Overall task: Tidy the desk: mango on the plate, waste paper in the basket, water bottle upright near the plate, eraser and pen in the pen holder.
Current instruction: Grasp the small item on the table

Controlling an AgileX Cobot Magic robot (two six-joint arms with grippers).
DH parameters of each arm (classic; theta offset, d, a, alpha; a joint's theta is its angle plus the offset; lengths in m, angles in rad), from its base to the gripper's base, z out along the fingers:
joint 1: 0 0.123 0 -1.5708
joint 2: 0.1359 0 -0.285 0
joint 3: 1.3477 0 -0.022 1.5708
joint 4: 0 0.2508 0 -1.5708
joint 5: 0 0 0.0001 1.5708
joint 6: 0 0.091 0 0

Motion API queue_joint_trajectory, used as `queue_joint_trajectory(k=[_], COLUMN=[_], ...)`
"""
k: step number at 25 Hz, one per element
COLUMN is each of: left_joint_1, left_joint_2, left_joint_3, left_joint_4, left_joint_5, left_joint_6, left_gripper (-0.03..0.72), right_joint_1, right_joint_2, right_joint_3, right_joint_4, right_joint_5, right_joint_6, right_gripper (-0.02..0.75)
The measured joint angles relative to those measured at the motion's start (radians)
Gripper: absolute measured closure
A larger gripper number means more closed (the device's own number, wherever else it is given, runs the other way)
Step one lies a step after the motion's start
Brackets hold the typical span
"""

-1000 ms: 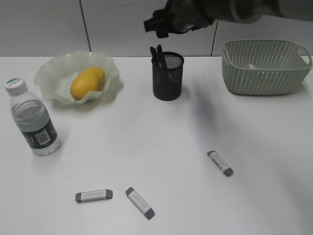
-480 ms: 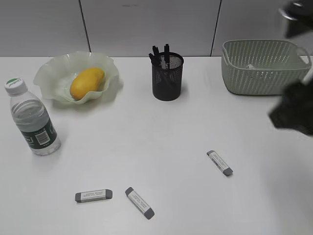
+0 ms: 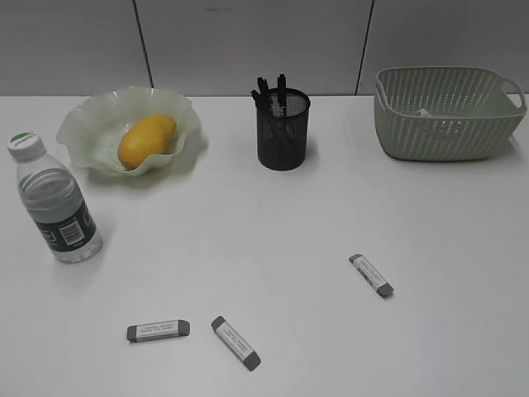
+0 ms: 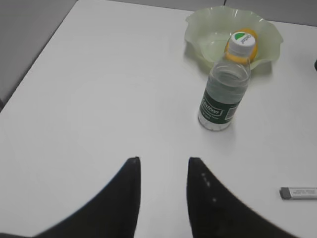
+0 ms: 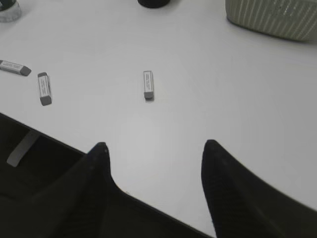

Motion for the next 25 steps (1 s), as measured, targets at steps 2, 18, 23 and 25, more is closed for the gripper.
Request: queue_joint_trajectory(k=[2, 18, 23, 25], left_joint_1=[0.0, -0.265, -0.483, -0.561], left_joint_2=[0.021, 0.944, 1.215, 1.319], left_joint_3=[0.0, -0.108, -0.142, -0.158], left_joint_4=[-0.033, -0.219, -0.213, -0.191], left_joint_5=[-0.001, -0.197, -0.383, -0.473], left_joint_6=[0.082, 0.444, 0.551, 0.588], left_gripper=[0.447, 0.402, 0.317, 0.295], right_joint_1=[0.0, -0.143, -0.267, -0.29], right_joint_2=[-0.07, -0.117, -0.117, -0.117], right_joint_3=[0.007, 0.011, 0.012, 0.012], right_joint_4=[-0.001, -0.022, -0.022, -0.022], right_joint_5=[0.003, 0.003, 0.004, 0.004], right_joint_6=[-0.002, 0.026, 0.03, 0.03], right_gripper=[0.285, 0.318, 0.318, 0.32])
